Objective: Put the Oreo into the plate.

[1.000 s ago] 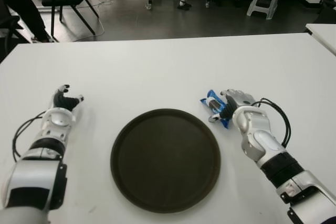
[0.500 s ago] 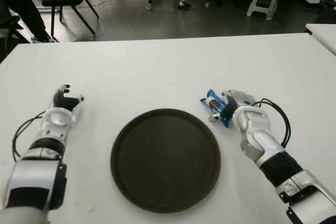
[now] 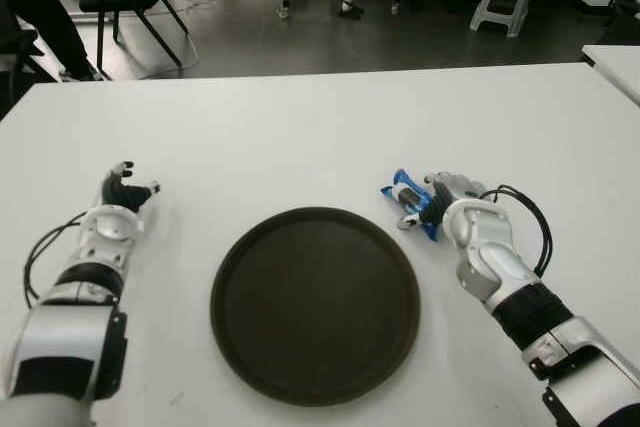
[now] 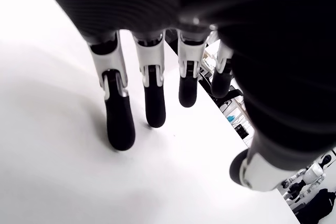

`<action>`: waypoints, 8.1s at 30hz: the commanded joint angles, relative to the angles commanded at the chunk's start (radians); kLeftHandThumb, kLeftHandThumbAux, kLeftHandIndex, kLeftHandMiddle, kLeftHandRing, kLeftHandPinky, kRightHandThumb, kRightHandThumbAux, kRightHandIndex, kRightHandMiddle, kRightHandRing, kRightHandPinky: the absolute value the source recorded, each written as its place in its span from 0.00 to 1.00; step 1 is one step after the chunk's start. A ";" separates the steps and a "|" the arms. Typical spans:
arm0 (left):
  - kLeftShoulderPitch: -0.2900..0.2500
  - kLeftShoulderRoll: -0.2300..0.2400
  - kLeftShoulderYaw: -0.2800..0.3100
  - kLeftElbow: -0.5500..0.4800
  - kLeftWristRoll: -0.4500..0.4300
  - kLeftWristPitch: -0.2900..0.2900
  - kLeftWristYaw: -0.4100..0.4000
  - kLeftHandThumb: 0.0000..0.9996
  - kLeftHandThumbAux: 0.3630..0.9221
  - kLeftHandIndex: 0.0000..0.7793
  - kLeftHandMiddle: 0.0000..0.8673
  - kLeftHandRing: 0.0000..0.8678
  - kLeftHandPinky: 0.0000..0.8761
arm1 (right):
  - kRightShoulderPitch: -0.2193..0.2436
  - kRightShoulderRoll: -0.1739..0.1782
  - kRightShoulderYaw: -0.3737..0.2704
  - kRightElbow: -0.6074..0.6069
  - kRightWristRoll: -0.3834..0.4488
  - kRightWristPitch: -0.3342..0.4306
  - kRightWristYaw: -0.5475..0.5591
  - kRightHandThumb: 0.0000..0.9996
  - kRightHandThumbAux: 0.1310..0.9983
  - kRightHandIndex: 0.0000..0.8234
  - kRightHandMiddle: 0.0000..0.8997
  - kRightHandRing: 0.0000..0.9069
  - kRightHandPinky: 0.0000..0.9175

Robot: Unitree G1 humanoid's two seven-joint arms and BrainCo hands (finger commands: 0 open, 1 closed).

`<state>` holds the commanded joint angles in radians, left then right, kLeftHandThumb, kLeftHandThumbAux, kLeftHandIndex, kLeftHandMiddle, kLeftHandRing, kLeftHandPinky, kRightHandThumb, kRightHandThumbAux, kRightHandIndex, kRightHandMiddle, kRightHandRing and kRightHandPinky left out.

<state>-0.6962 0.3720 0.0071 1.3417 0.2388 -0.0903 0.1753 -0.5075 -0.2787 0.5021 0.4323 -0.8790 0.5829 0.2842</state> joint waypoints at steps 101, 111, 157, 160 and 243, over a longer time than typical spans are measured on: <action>0.002 0.003 -0.008 0.004 0.010 0.007 0.022 0.24 0.57 0.08 0.18 0.21 0.22 | -0.016 0.026 -0.089 -0.008 0.127 -0.116 -0.192 0.71 0.67 0.53 0.88 0.88 0.86; 0.003 0.003 -0.008 0.003 0.009 0.003 0.022 0.26 0.59 0.08 0.17 0.20 0.21 | -0.018 0.022 -0.086 -0.008 0.118 -0.112 -0.208 0.71 0.67 0.53 0.88 0.87 0.86; 0.001 0.006 -0.010 0.004 0.011 0.014 0.015 0.22 0.59 0.06 0.15 0.19 0.21 | -0.028 -0.008 -0.035 0.074 0.078 -0.148 -0.290 0.10 0.47 0.00 0.00 0.00 0.00; 0.002 0.006 -0.006 0.004 0.006 0.013 0.011 0.23 0.59 0.06 0.15 0.20 0.22 | -0.032 -0.011 -0.031 0.076 0.080 -0.145 -0.279 0.09 0.47 0.00 0.00 0.00 0.00; 0.002 0.004 -0.016 0.003 0.010 0.009 0.012 0.22 0.63 0.06 0.16 0.21 0.22 | -0.184 -0.106 -0.136 0.117 0.130 -0.230 -0.285 0.07 0.55 0.00 0.00 0.00 0.00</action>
<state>-0.6941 0.3756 -0.0085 1.3448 0.2488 -0.0810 0.1868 -0.6911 -0.3843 0.3658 0.5491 -0.7489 0.3528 -0.0008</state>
